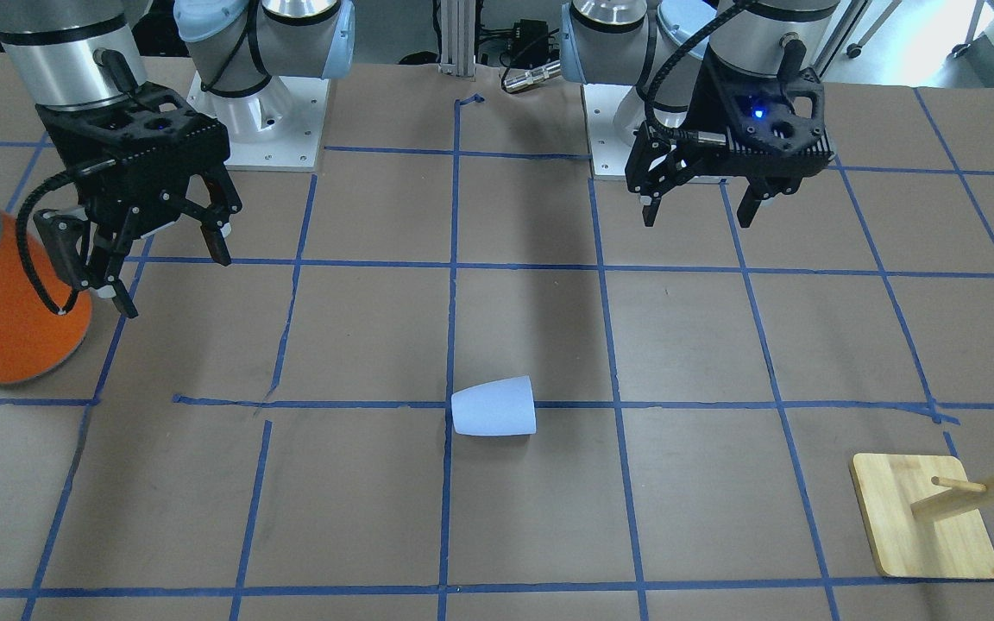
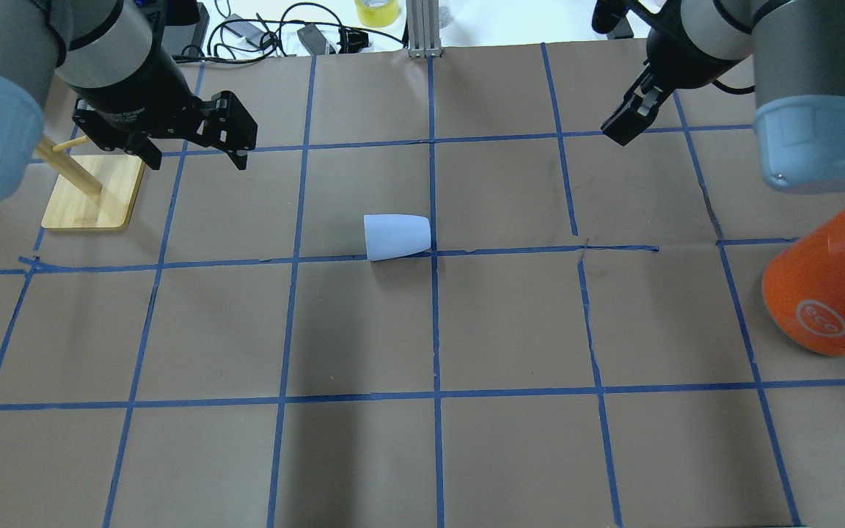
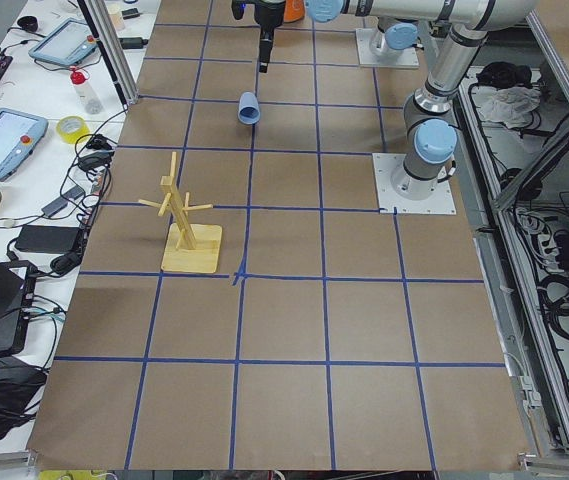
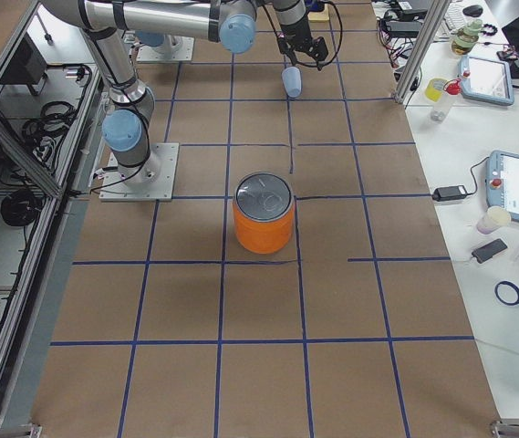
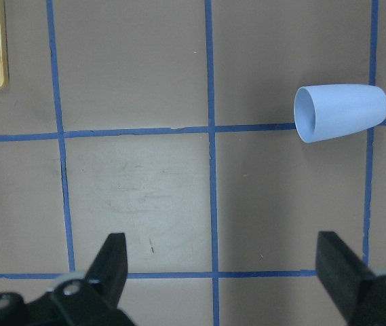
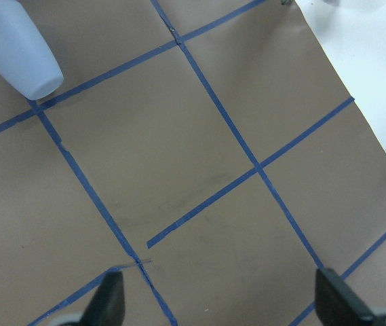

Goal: Flip cup
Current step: 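Raise the right gripper away from the cup lying on its side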

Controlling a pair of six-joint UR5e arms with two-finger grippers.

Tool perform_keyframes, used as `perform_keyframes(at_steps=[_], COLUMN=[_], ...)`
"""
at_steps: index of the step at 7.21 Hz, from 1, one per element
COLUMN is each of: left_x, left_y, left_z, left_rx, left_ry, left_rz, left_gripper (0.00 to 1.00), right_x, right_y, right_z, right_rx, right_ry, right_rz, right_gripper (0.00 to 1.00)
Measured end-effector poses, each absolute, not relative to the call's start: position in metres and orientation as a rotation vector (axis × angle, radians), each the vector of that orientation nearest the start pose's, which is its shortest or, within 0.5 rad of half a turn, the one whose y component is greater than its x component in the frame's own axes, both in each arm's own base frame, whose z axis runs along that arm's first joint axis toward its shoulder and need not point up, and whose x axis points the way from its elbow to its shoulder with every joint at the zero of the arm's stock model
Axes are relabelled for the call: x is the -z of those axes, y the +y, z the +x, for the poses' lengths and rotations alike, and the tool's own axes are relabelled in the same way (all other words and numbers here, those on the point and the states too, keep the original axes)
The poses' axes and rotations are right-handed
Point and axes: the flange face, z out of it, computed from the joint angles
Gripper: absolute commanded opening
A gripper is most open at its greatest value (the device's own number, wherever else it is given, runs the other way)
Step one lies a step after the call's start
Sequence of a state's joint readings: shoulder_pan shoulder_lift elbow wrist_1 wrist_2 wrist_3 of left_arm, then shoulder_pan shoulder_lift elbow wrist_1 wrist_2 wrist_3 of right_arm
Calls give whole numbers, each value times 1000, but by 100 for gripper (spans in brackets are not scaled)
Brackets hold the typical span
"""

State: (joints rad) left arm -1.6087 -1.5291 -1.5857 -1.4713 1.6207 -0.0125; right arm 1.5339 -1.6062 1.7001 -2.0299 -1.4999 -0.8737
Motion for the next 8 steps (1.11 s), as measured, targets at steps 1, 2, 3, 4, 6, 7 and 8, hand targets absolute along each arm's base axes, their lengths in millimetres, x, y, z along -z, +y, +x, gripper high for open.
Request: perform_keyframes(at_steps=[1, 2, 3, 4, 6, 7, 8], left_x=[-510, -506, -500, -497, -497, -497, -497], left_y=[-480, -480, -478, -478, -479, -479, -479], left_z=[-147, -147, -147, -147, -147, -147, -147], left_rx=[193, 182, 167, 164, 184, 187, 187], left_ry=[3088, 3090, 3091, 3091, 3092, 3093, 3093], left_rz=[38, 37, 31, 24, 20, 20, 20], left_gripper=[100, 100, 100, 100, 100, 100, 100], right_x=[-505, -518, -529, -540, -554, -550, -546], right_y=[-504, -498, -492, -488, -487, -487, -488], right_z=[118, 117, 119, 122, 143, 155, 161], right_rx=[496, 385, 285, 240, 239, 233, 222], right_ry=[3004, 3077, 3116, 3125, 3115, 3119, 3119], right_rz=[-1049, -728, -400, -110, 269, 332, 350], right_gripper=[100, 100, 100, 100, 100, 100, 100])
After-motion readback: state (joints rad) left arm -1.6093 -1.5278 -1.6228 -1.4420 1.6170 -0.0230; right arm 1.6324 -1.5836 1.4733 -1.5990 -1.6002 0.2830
